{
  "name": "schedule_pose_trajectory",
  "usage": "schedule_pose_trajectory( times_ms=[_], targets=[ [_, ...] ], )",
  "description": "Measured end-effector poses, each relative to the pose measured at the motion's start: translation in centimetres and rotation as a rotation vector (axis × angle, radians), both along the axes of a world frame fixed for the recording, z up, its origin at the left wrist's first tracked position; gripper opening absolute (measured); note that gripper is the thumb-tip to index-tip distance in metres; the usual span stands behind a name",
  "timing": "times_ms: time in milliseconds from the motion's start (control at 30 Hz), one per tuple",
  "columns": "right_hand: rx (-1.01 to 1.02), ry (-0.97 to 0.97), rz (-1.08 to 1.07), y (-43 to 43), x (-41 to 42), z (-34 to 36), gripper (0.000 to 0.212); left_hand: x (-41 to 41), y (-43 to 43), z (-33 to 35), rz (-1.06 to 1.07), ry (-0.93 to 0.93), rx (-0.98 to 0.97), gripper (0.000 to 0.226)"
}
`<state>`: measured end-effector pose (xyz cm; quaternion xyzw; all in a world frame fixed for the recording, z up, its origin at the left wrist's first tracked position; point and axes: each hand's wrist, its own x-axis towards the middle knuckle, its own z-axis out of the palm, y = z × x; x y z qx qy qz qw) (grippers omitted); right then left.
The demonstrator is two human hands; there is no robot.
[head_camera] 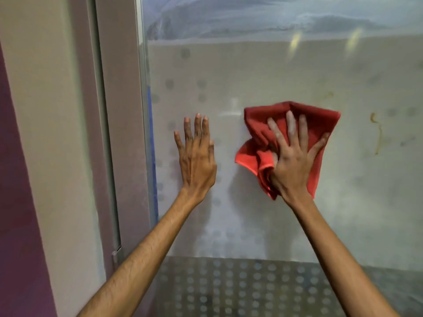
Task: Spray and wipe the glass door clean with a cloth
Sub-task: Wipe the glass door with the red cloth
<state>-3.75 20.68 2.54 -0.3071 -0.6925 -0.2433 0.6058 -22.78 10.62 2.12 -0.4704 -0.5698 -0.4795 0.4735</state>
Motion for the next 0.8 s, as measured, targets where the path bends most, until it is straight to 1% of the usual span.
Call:
schedule_pose_trajectory(
  times_ms=[100,200,267,333,433,500,567,667,733,800],
  targets=[
    [-0.033,0.098,-0.01,-0.6,-1.4,5.6,0.06,0.9,0.7,1.5,-0.022,-0.002,0.024,0.052],
    [-0.018,0.077,-0.033,-1.6,-2.8,6.8,0.061,0.8,1.2,2.3,-0.032,-0.013,0.059,0.05],
    [0.059,0.003,-0.01,-1.6,-3.0,4.5,0.062,0.9,1.4,1.8,-0.036,-0.051,0.077,0.05],
    [0.115,-0.085,0.002,-1.3,-2.6,0.8,0.065,1.3,1.5,0.8,-0.033,-0.067,0.077,0.05],
    [0.085,-0.17,-0.002,-0.9,-1.1,-4.6,0.068,1.5,1.2,-0.6,-0.027,-0.056,0.033,0.051],
    [0.053,-0.186,0.003,-0.3,0.7,-5.7,0.073,1.4,0.8,-1.0,-0.027,-0.038,-0.002,0.051],
    [0.039,-0.146,-0.018,0.5,2.3,-4.3,0.073,1.4,0.5,-1.0,-0.034,-0.032,-0.024,0.052],
    [-0.032,0.033,-0.026,0.9,3.1,0.8,0.067,1.6,0.7,-1.0,-0.024,-0.033,-0.024,0.053],
    [-0.065,0.127,-0.035,0.4,2.0,3.5,0.063,1.8,1.1,-1.1,-0.011,-0.044,-0.027,0.054],
    [-0.064,0.12,-0.061,-0.1,0.6,4.0,0.063,2.3,1.5,-1.4,-0.003,-0.046,-0.031,0.054]
  ],
)
